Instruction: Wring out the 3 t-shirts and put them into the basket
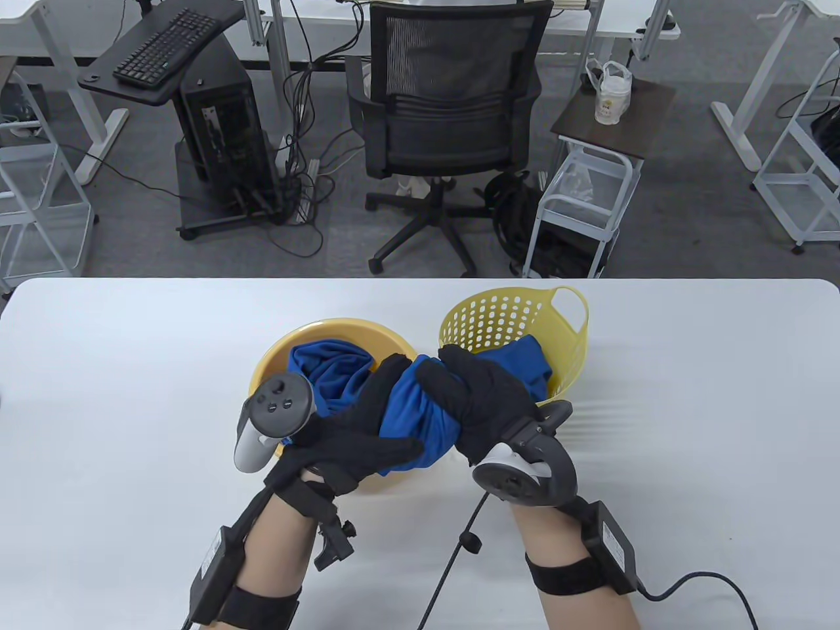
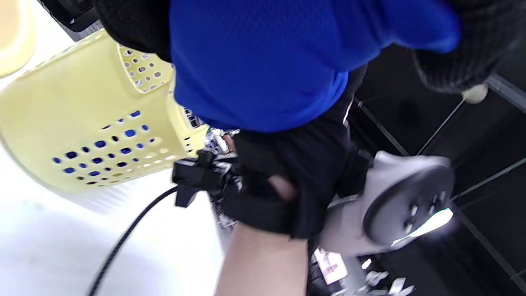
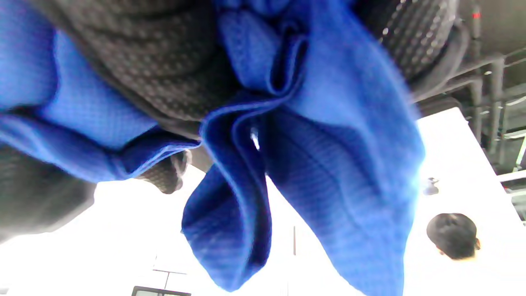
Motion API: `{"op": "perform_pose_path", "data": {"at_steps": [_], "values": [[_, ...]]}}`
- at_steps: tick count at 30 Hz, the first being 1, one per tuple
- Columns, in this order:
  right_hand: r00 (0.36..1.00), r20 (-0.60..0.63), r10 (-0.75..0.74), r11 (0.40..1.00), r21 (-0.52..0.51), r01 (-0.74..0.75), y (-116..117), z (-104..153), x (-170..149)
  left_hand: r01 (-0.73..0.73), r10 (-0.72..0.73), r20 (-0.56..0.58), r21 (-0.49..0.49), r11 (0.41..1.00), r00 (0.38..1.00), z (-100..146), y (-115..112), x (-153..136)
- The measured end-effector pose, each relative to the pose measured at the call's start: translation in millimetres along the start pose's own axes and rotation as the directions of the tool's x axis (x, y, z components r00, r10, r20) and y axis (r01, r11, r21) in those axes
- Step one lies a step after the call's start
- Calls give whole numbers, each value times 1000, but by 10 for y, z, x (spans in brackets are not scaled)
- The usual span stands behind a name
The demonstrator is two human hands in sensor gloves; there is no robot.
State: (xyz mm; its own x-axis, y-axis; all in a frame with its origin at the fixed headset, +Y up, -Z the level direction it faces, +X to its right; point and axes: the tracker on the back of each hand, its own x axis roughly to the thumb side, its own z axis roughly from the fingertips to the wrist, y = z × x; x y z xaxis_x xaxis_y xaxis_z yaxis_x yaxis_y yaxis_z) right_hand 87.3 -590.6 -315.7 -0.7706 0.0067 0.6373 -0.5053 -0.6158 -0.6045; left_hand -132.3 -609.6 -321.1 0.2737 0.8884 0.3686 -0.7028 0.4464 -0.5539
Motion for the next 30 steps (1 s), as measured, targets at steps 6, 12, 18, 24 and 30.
{"op": "perform_pose_path", "data": {"at_steps": [6, 12, 18, 24, 30], "values": [[996, 0, 87, 996, 18, -87, 72, 32, -42, 400, -393, -131, 25, 916, 910, -82, -166, 139], [974, 9, 225, 974, 29, -225, -34, -36, 124, 677, -636, -235, 221, 702, 736, -45, -275, 296], [938, 34, 345, 936, 54, -347, -89, -87, 332, 733, -674, -294, 336, 591, 678, -41, -275, 183], [983, -46, 178, 984, 7, -178, -166, -110, 327, 800, -767, -337, 482, 358, 546, 31, -294, 247], [992, -128, 10, 998, -52, -17, -308, -131, 416, 785, -793, -349, 569, 243, 499, 166, -255, 414]]}}
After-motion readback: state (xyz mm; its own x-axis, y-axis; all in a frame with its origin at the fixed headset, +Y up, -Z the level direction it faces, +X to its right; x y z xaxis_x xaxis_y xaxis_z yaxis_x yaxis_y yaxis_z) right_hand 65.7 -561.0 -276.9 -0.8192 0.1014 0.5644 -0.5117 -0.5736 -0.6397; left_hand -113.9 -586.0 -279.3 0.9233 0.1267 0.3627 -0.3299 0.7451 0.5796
